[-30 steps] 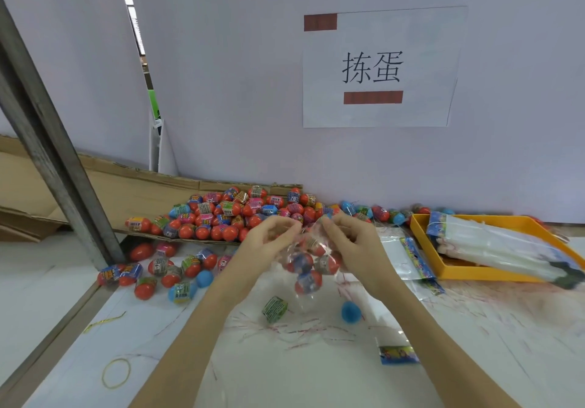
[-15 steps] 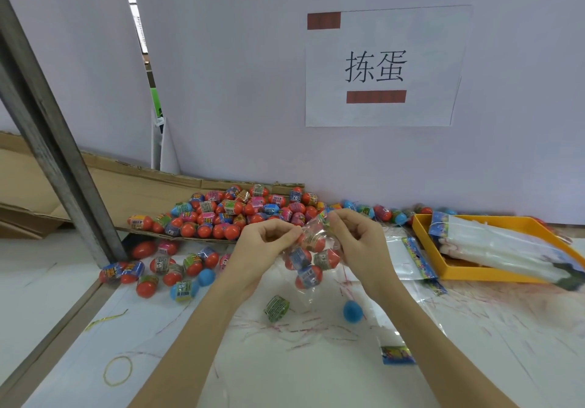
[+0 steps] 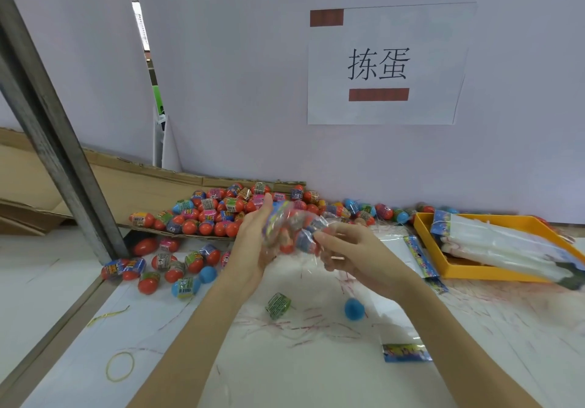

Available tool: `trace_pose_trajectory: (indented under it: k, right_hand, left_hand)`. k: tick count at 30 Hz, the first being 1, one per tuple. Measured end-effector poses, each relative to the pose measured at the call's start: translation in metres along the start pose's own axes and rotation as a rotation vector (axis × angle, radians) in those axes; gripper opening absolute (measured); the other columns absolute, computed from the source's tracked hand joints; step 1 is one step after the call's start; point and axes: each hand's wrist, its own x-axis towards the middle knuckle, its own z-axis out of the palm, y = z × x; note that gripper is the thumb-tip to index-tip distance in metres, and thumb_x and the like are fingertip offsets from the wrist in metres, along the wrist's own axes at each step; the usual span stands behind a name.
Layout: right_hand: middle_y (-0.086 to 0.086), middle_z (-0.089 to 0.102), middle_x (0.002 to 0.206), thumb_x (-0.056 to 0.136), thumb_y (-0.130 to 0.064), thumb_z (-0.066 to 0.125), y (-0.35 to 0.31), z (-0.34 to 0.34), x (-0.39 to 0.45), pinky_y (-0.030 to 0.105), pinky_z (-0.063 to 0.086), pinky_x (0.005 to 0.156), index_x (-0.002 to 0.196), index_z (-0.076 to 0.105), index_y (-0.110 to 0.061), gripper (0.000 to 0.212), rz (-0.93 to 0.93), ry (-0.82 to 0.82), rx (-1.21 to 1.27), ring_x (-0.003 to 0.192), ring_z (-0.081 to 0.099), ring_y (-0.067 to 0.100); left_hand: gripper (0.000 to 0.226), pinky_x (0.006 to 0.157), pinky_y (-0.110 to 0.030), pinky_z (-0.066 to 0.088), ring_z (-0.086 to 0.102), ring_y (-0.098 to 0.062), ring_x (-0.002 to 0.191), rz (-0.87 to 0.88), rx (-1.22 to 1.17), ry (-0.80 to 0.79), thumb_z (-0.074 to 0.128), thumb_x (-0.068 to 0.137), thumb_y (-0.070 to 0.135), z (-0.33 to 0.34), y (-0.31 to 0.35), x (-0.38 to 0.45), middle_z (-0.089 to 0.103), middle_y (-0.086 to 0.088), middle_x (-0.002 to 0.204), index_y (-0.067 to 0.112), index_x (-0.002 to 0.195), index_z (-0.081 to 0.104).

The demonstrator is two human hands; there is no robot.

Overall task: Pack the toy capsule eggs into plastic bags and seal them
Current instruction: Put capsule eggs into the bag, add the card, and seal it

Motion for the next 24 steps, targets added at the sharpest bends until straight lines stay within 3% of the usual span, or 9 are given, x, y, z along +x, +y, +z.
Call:
trace_pose_trajectory:
  k: [3, 5, 8, 10, 14, 17, 19, 24]
  right_hand:
    - [0.002, 0.064, 0.080, 0.090, -0.050, 0.071, 0.001, -0.005, -0.002, 0.022, 0.053, 0.069, 0.090, 0.073, -0.015, 0.034, 0.032, -0.044, -0.143, 0.071, 0.057, 0.013]
    - [0.001, 0.066, 0.076, 0.093, -0.056, 0.062, 0.001, -0.004, -0.001, 0.022, 0.053, 0.066, 0.083, 0.073, -0.019, 0.040, 0.042, 0.022, -0.198, 0.068, 0.059, 0.012]
    - [0.018, 0.065, 0.072, 0.091, -0.067, 0.047, 0.001, 0.002, 0.003, 0.024, 0.054, 0.066, 0.085, 0.065, 0.002, 0.072, 0.019, 0.164, -0.364, 0.062, 0.060, 0.018]
    - [0.026, 0.064, 0.076, 0.091, -0.065, 0.044, 0.001, 0.006, 0.003, 0.030, 0.055, 0.068, 0.088, 0.062, 0.010, 0.078, -0.040, 0.212, -0.433, 0.062, 0.059, 0.024]
    - [0.024, 0.068, 0.085, 0.101, -0.050, 0.046, -0.003, 0.011, 0.000, 0.046, 0.058, 0.079, 0.086, 0.069, 0.004, 0.061, -0.142, 0.271, -0.467, 0.073, 0.065, 0.031]
    - [0.027, 0.067, 0.090, 0.107, -0.038, 0.047, -0.002, 0.018, 0.003, 0.046, 0.060, 0.087, 0.087, 0.068, 0.006, 0.053, -0.165, 0.311, -0.385, 0.087, 0.064, 0.041]
    - [0.029, 0.069, 0.092, 0.106, -0.039, 0.049, 0.001, 0.021, 0.003, 0.038, 0.061, 0.090, 0.092, 0.067, 0.011, 0.055, -0.128, 0.290, -0.272, 0.093, 0.066, 0.043]
    - [0.006, 0.080, 0.099, 0.103, -0.029, 0.059, -0.002, 0.026, 0.003, 0.030, 0.062, 0.085, 0.094, 0.083, -0.018, 0.028, -0.080, 0.308, -0.077, 0.094, 0.075, 0.019]
  left_hand:
    - [0.044, 0.077, -0.035, 0.064, 0.077, -0.024, 0.092, -0.001, 0.202, -0.018, 0.078, 0.082, 0.055, -0.005, -0.002, -0.002, 0.080, -0.012, 0.108, 0.017, 0.103, 0.082]
    - [0.039, 0.086, -0.043, 0.065, 0.076, -0.031, 0.092, 0.110, 0.253, 0.027, 0.080, 0.081, 0.050, -0.004, -0.004, -0.004, 0.078, -0.018, 0.101, 0.013, 0.093, 0.082]
    - [0.034, 0.092, -0.053, 0.062, 0.075, -0.039, 0.097, 0.252, 0.337, 0.048, 0.080, 0.085, 0.049, 0.000, -0.008, -0.006, 0.079, -0.014, 0.093, 0.015, 0.089, 0.082]
    - [0.031, 0.092, -0.053, 0.062, 0.073, -0.041, 0.097, 0.295, 0.338, 0.068, 0.080, 0.087, 0.048, 0.000, -0.009, -0.007, 0.079, -0.013, 0.092, 0.017, 0.089, 0.083]
    - [0.024, 0.069, -0.027, 0.059, 0.071, -0.025, 0.079, 0.498, 0.437, 0.215, 0.069, 0.097, 0.045, -0.001, -0.012, -0.004, 0.078, 0.001, 0.081, 0.028, 0.086, 0.082]
    - [0.028, 0.068, -0.035, 0.054, 0.065, -0.023, 0.073, 0.656, 0.572, 0.307, 0.057, 0.101, 0.048, 0.002, -0.017, -0.004, 0.071, 0.005, 0.076, 0.028, 0.095, 0.077]
    - [0.031, 0.064, -0.032, 0.050, 0.061, -0.020, 0.070, 0.728, 0.612, 0.315, 0.050, 0.100, 0.052, 0.003, -0.020, -0.006, 0.066, 0.005, 0.073, 0.030, 0.094, 0.071]
    - [0.031, 0.059, -0.028, 0.049, 0.061, -0.017, 0.070, 0.855, 0.701, 0.307, 0.045, 0.101, 0.051, 0.002, -0.017, -0.007, 0.062, 0.008, 0.071, 0.028, 0.098, 0.064]
